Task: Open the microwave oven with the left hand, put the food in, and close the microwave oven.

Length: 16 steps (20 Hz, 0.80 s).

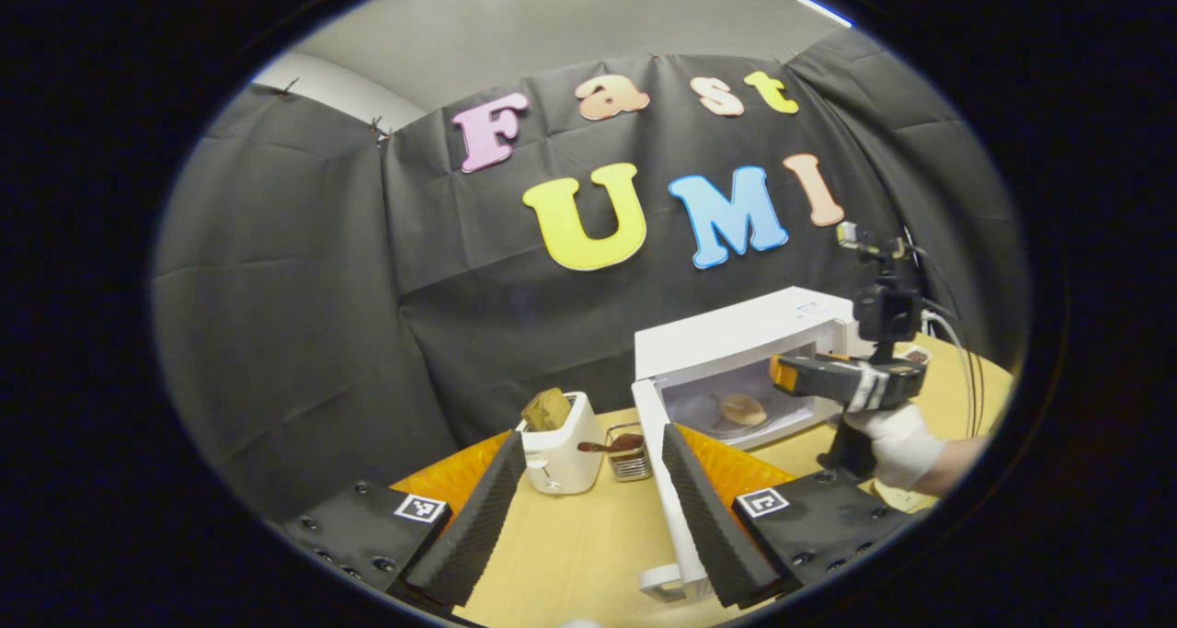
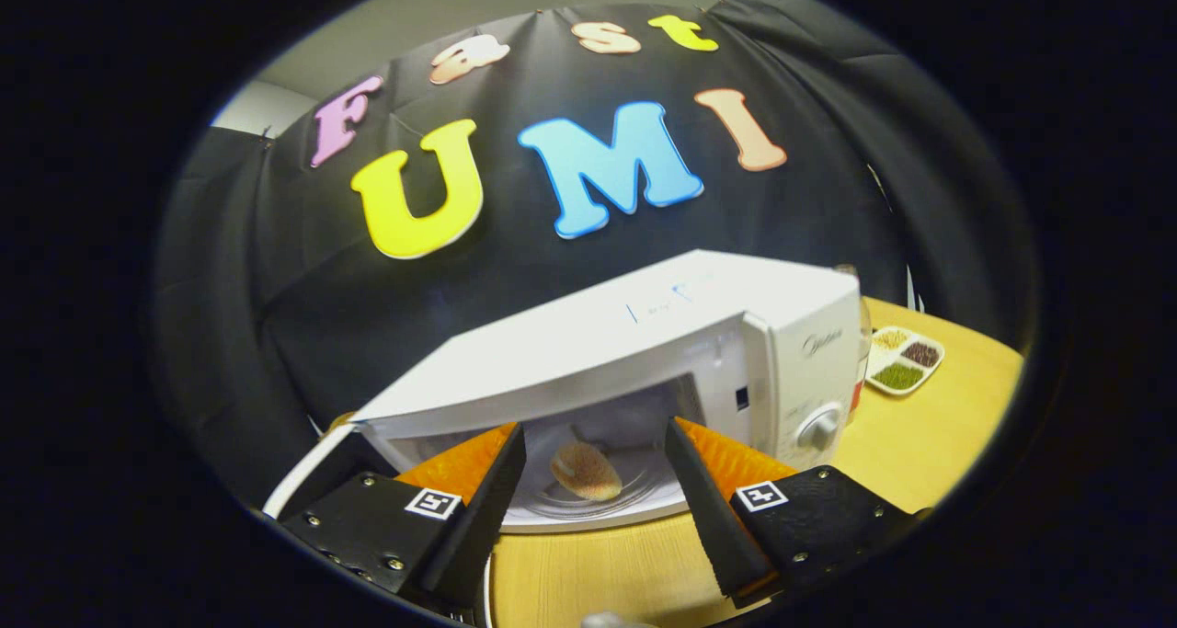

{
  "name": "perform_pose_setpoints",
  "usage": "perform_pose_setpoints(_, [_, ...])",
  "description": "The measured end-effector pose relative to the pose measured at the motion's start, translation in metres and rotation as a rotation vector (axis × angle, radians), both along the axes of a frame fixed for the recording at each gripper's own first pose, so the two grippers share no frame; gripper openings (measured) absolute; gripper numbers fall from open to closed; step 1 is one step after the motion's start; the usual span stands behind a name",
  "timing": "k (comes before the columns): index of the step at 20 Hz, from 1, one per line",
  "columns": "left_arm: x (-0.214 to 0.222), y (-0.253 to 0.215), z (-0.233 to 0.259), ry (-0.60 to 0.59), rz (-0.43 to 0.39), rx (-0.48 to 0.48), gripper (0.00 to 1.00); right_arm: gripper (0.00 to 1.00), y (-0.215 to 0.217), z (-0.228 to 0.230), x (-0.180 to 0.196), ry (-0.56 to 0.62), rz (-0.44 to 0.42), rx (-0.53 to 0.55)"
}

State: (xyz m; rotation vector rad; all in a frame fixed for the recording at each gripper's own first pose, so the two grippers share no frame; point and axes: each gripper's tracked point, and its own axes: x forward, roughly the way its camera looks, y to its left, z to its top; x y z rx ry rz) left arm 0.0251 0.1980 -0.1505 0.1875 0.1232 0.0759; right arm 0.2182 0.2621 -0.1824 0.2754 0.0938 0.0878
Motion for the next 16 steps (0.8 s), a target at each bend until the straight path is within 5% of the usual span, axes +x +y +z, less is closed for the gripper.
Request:
perform_pose_setpoints(4, [-0.008,0.005,0.009,-0.031,0.005,0.005,0.98,0.93,-0.028,0.038,-0.065,-0.041,0.078,-0.177])
perform_pose_setpoints(12, [-0.029,0.050,-0.022,-0.048,0.076,-0.007,1.00,0.93,-0.137,0.090,-0.151,-0.023,0.011,-0.301])
perform_pose_setpoints(16, [-0.030,0.070,-0.081,0.014,0.126,-0.044,0.98,0.93,-0.169,0.112,-0.174,-0.019,-0.024,-0.342])
